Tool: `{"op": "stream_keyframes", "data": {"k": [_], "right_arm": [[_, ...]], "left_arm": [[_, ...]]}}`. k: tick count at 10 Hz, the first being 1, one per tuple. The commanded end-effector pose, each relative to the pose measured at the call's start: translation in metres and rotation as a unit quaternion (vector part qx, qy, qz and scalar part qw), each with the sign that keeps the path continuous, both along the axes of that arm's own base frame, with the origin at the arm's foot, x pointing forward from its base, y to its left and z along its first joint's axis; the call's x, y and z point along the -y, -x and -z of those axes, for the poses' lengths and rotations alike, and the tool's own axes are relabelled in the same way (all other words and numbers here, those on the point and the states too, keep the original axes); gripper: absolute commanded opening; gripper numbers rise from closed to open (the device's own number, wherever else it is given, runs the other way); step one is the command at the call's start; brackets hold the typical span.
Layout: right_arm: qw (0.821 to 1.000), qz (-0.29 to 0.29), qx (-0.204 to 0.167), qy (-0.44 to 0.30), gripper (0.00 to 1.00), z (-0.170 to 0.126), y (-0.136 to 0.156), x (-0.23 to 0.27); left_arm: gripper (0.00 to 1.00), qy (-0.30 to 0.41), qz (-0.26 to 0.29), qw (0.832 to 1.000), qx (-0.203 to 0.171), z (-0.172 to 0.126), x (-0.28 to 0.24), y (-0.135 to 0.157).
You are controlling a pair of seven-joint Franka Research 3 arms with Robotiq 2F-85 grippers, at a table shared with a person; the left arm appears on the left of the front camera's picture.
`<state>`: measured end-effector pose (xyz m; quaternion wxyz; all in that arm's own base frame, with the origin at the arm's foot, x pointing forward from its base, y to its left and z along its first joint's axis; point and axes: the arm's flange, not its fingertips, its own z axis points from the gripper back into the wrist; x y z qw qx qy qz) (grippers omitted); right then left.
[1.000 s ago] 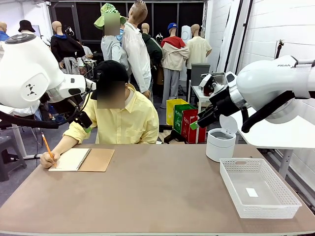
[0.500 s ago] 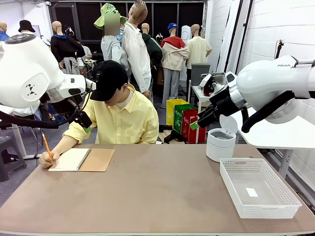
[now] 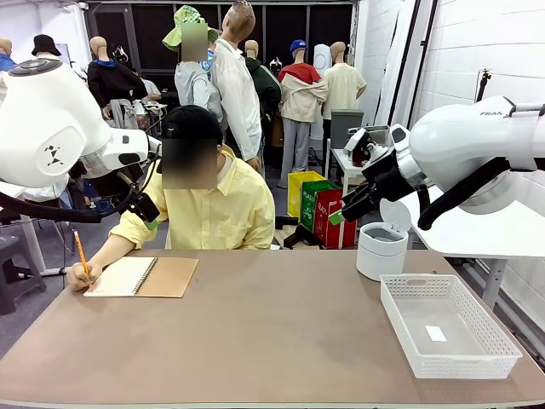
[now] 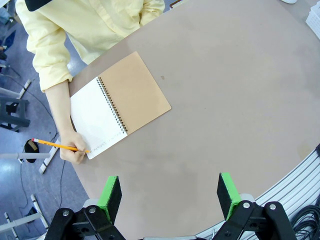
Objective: Sort the paper based on its condition.
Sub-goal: If a person hands you a paper, place it in the Organizing basket , and if it's crumpled, put it in the Trash can.
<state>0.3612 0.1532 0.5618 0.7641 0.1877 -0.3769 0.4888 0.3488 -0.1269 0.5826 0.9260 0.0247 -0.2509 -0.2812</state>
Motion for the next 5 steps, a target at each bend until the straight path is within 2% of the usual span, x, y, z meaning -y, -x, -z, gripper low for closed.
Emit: {"op": "stream_keyframes", "data": {"k": [1,5], "right_arm": [[1.000,-0.005,-0.005,-0.007,1.00,0.0019,-0.0016,-0.0009],[1.000,-0.005,-0.005,-0.007,1.00,0.0019,-0.0016,-0.0009]], "left_arm": [[1.00,0.001,0.002,1.000,0.003,-0.0005,-0.0005,0.0003],[1.00,0.001,0.002,1.000,0.003,-0.0005,-0.0005,0.0003]]}}
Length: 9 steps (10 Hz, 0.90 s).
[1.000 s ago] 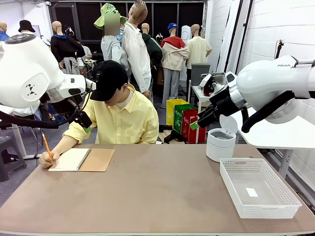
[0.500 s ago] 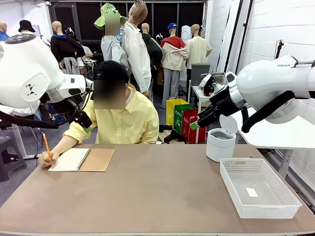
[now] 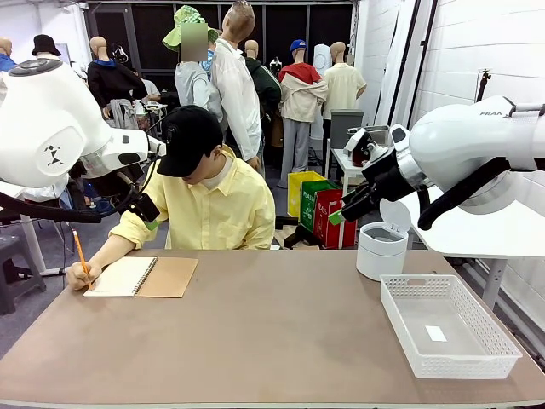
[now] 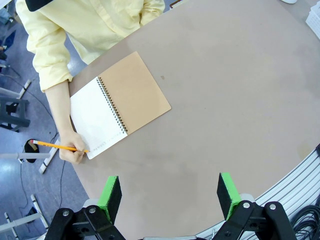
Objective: Sort the paper based on its condition.
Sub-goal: If a person hands you a paper, place it in the Organizing basket , and if it's crumpled, put it in the Trash can.
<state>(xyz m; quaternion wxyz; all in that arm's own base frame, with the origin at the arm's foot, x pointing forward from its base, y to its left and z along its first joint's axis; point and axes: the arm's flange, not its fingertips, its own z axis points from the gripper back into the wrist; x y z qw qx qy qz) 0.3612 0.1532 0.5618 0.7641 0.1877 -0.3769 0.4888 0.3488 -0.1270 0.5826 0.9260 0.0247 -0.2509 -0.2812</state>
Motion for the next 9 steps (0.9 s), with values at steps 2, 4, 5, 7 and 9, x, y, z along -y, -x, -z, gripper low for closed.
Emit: {"op": "stream_keyframes", "data": {"k": [2,4,5,7,9], "right_arm": [[1.000,-0.005,-0.005,-0.007,1.00,0.0019,-0.0016,-0.0009],[1.000,-0.005,-0.005,-0.007,1.00,0.0019,-0.0016,-0.0009],[1.000,-0.005,-0.005,-0.007,1.00,0.0019,-0.0016,-0.0009],[1.000,-0.005,-0.005,-0.007,1.00,0.0019,-0.0016,-0.0009],[1.000,-0.005,-0.005,-0.007,1.00,0.0019,-0.0016,-0.0009]], "left_arm": [[1.00,0.001,0.002,1.000,0.003,-0.0005,-0.0005,0.0003],[1.00,0.001,0.002,1.000,0.003,-0.0005,-0.0005,0.0003],[1.00,0.001,0.002,1.000,0.003,-0.0005,-0.0005,0.0003],[1.00,0.001,0.002,1.000,0.003,-0.0005,-0.0005,0.0003],[1.00,0.001,0.002,1.000,0.003,-0.0005,-0.0005,0.0003]]}}
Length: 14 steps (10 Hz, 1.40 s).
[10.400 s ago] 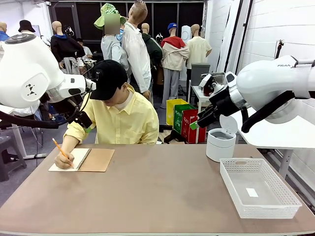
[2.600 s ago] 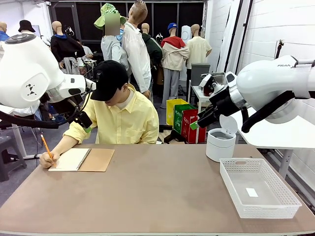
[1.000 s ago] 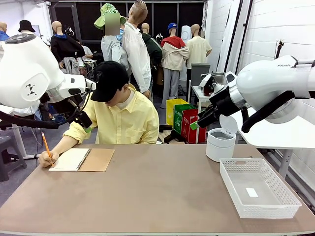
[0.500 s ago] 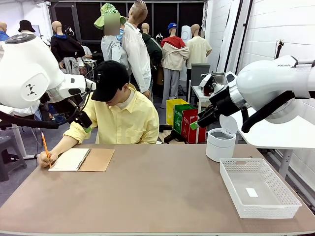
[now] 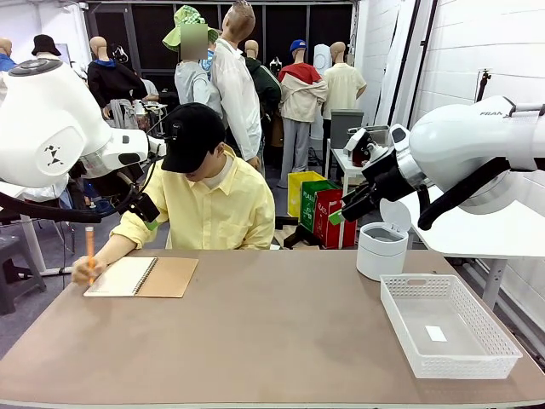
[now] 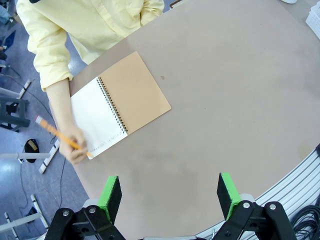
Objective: Sort the paper based on its condition.
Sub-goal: If a person hands you a paper, place it in the Organizing basket , and if it's crumpled, put it in the Trash can.
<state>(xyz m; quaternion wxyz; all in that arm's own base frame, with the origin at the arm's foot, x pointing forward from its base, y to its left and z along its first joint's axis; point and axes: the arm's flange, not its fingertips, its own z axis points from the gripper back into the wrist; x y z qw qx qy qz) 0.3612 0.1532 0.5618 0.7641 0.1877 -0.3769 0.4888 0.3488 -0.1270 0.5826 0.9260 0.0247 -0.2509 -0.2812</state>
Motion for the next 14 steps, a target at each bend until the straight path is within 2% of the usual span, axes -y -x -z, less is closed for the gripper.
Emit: {"op": "stream_keyframes", "data": {"k": [1,14], "right_arm": [[1.000,-0.005,-0.005,-0.007,1.00,0.0019,-0.0016,-0.0010],[1.000,-0.005,-0.005,-0.007,1.00,0.0019,-0.0016,-0.0010]], "left_arm": [[1.00,0.001,0.002,1.000,0.003,-0.0005,-0.0005,0.0003],[1.00,0.001,0.002,1.000,0.003,-0.0005,-0.0005,0.0003]]}}
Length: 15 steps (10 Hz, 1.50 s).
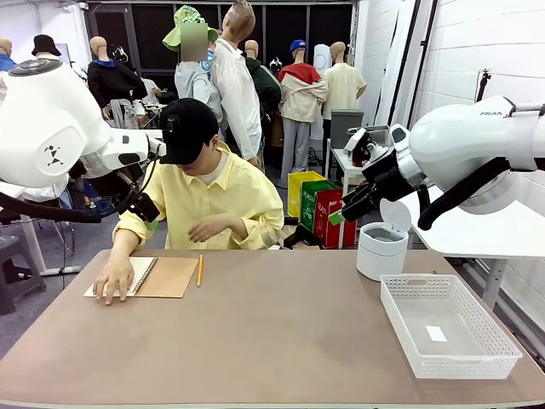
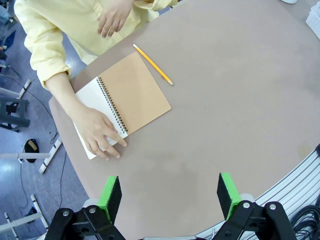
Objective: Sort the paper based on its condition.
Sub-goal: If a person hands you a paper, place it in the Organizing basket , and if it's crumpled, put it in the Trash can.
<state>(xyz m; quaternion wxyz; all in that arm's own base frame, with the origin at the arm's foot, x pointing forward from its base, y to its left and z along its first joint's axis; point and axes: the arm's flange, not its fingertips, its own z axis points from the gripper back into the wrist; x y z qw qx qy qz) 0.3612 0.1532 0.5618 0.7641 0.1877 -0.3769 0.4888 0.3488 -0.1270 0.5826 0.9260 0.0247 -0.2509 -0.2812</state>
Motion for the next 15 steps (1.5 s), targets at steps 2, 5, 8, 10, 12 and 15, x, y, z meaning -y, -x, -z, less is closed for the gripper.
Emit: {"op": "stream_keyframes", "data": {"k": [2,5,8,10,12,15], "right_arm": [[1.000,-0.005,-0.005,-0.007,1.00,0.0019,-0.0016,-0.0010],[1.000,-0.005,-0.005,-0.007,1.00,0.0019,-0.0016,-0.0010],[1.000,-0.005,-0.005,-0.007,1.00,0.0019,-0.0016,-0.0010],[1.000,-0.005,-0.005,-0.007,1.00,0.0019,-0.0016,-0.0010],[1.000,-0.005,-0.005,-0.007,1.00,0.0019,-0.0016,-0.0010],[1.000,-0.005,-0.005,-0.007,1.00,0.0019,-0.0016,-0.0010]], "left_arm": [[1.00,0.001,0.002,1.000,0.003,-0.0005,-0.0005,0.0003],[1.00,0.001,0.002,1.000,0.003,-0.0005,-0.0005,0.0003],[1.00,0.001,0.002,1.000,0.003,-0.0005,-0.0005,0.0003],[1.00,0.001,0.002,1.000,0.003,-0.0005,-0.0005,0.0003],[1.00,0.001,0.002,1.000,0.003,-0.0005,-0.0005,0.0003],[1.00,0.001,0.002,1.000,0.003,-0.0005,-0.0005,0.0003]]}}
